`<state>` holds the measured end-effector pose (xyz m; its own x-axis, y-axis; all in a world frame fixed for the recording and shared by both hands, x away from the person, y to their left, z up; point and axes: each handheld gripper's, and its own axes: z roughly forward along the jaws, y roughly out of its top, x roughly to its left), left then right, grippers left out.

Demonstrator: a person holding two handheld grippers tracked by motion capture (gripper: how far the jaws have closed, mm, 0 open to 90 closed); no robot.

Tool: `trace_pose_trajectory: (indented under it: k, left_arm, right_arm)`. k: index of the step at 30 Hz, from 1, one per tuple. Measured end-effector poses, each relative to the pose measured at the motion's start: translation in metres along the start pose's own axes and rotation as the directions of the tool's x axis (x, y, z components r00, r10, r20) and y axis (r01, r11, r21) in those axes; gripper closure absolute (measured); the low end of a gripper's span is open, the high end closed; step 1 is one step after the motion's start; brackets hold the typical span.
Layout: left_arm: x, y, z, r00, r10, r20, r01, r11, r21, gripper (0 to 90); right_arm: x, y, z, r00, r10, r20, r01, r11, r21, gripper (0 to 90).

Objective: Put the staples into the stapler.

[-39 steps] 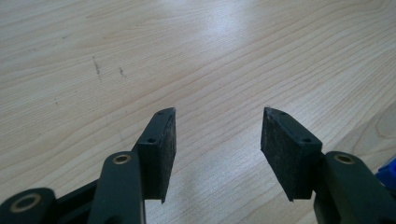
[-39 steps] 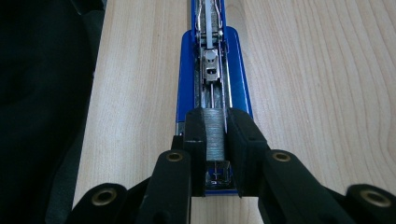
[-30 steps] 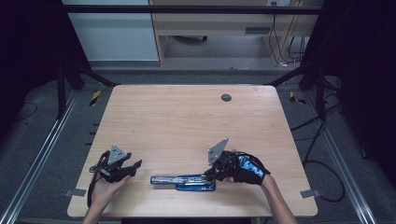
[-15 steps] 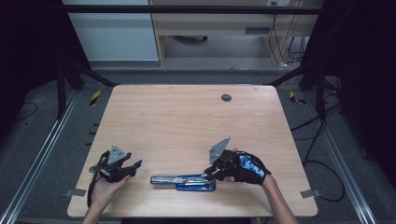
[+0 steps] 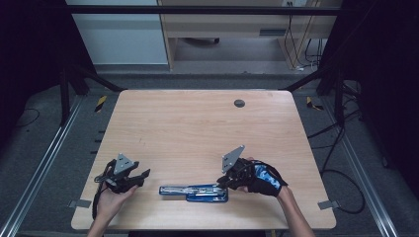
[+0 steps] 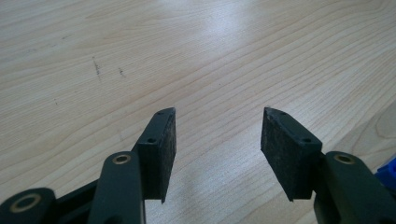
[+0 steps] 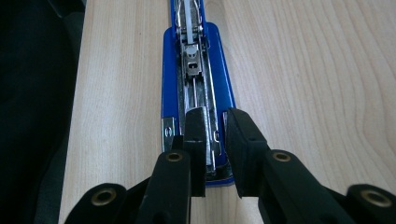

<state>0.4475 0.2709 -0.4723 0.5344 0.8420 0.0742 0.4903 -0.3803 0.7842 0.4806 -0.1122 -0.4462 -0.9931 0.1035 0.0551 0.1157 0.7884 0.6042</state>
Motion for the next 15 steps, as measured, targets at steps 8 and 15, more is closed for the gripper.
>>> trace_pose_trajectory:
  k: [8, 15]
  left_arm:
    - [-0.001, 0.0, -0.001, 1.0, 0.002, 0.001, -0.002, 1.0, -0.003, 45.6]
    - [-0.001, 0.0, -0.002, 1.0, -0.001, 0.002, 0.001, 1.0, -0.009, 45.6]
  right_arm:
    - [0.002, 0.002, -0.005, 0.9962, 0.036, 0.079, -0.033, 0.999, -0.041, 79.6]
    - [0.008, 0.004, -0.017, 0.9683, 0.163, 0.189, -0.133, 0.978, -0.163, 79.3]
